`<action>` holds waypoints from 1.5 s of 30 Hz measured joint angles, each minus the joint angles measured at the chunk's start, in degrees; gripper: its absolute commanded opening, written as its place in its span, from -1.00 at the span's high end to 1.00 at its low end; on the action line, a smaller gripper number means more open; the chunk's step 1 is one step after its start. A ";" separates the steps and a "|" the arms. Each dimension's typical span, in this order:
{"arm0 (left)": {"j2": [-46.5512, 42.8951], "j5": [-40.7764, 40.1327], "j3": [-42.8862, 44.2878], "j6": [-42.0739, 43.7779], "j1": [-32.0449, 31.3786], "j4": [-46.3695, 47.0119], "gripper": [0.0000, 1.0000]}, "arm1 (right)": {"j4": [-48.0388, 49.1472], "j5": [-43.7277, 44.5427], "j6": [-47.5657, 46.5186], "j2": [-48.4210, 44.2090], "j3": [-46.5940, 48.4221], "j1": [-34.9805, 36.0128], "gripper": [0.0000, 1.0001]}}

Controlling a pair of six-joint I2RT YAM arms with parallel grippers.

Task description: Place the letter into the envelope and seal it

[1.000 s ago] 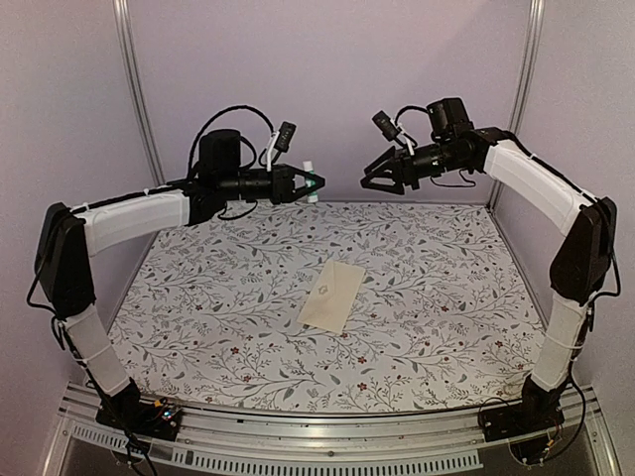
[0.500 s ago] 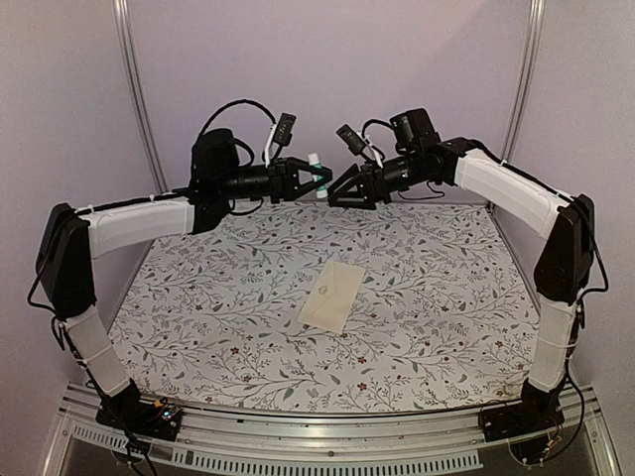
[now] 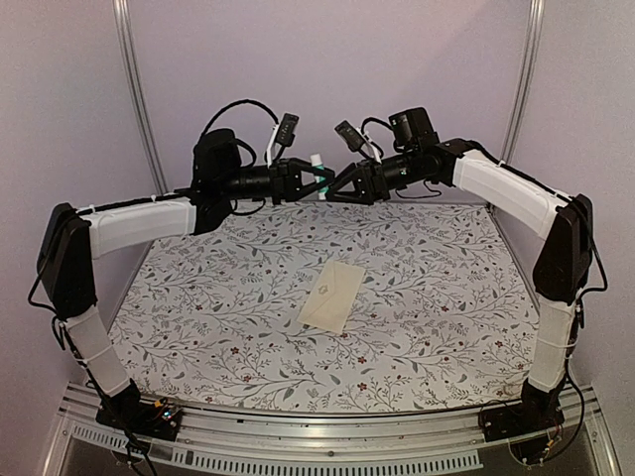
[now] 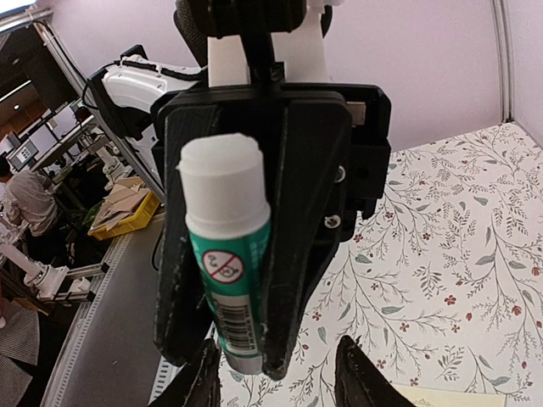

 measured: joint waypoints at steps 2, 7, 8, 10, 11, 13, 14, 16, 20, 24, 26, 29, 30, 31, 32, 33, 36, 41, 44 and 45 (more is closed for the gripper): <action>0.00 -0.13 0.00 0.00 -0.07 0.02 1.00 | 0.22 -0.07 -0.02 0.00 -0.07 0.17 0.18; 0.00 -1.09 -0.02 0.02 -0.48 0.15 1.00 | 0.46 -0.42 -0.07 -0.07 -0.72 0.48 0.32; 0.00 -1.29 -0.04 0.02 -0.57 0.20 1.00 | 0.55 -0.57 -0.13 -0.07 -0.90 0.52 0.37; 0.00 -1.66 -0.09 0.02 -0.66 0.33 1.00 | 0.61 -0.98 -0.04 -0.11 -1.16 0.63 0.56; 0.00 -1.90 -0.11 0.09 -0.70 0.37 1.00 | 0.66 -1.11 -0.22 -0.15 -1.27 0.70 0.64; -0.02 -2.49 -0.24 0.00 -0.76 0.50 1.00 | 0.70 -1.25 -0.09 -0.28 -1.40 0.81 0.77; 0.00 -2.67 -0.31 0.00 -0.76 0.66 1.00 | 0.68 -1.16 -0.02 -0.39 -1.51 0.83 0.81; 0.00 -3.06 -0.42 0.00 -0.79 0.79 1.00 | 0.63 -1.14 -0.07 -0.50 -1.70 0.83 0.87; 0.00 -4.55 -0.52 0.07 -0.83 0.50 1.00 | 0.66 0.52 -0.07 -0.74 -1.70 0.83 0.89; 0.24 -11.43 0.17 0.92 -1.09 -2.01 1.00 | 0.24 10.40 -0.09 -1.86 -1.22 1.20 1.00; 0.85 -18.01 1.33 1.16 -1.53 -3.43 1.00 | 0.22 19.96 -0.11 -2.73 -0.61 1.95 1.00; 2.58 -27.45 3.93 1.09 -2.56 -4.02 1.00 | 2.25 36.06 0.17 -4.55 -0.98 4.11 1.00; 3.34 -30.29 5.09 0.96 -2.91 -4.15 1.00 | 3.87 41.72 0.39 -5.18 -1.77 4.98 1.00; 4.24 -33.24 6.54 0.72 -3.28 -4.31 1.00 | 5.18 46.58 0.59 -5.64 -2.36 5.86 1.00; 4.94 -35.19 7.48 0.44 -3.48 -4.33 1.00 | 6.45 51.76 0.76 -5.92 -2.84 6.86 1.00; 5.60 -37.38 8.31 0.11 -3.65 -4.33 1.00 | 7.39 56.26 1.18 -5.95 -3.04 7.82 1.00; 7.06 -40.39 9.73 -1.33 -3.91 -3.69 1.00 | 9.60 68.50 3.02 -5.90 -3.76 10.64 0.84; 7.82 -41.20 9.70 -2.12 -3.69 -3.63 1.00 | 12.79 73.50 4.70 -6.40 -7.45 11.65 0.11; 7.54 -39.28 7.63 -1.20 -3.04 -2.54 1.00 | 12.11 67.65 4.85 -8.94 -12.15 9.73 0.08; 7.28 -37.75 6.64 -0.55 -2.71 -2.40 1.00 | 11.54 63.73 4.79 -10.38 -13.94 8.61 0.15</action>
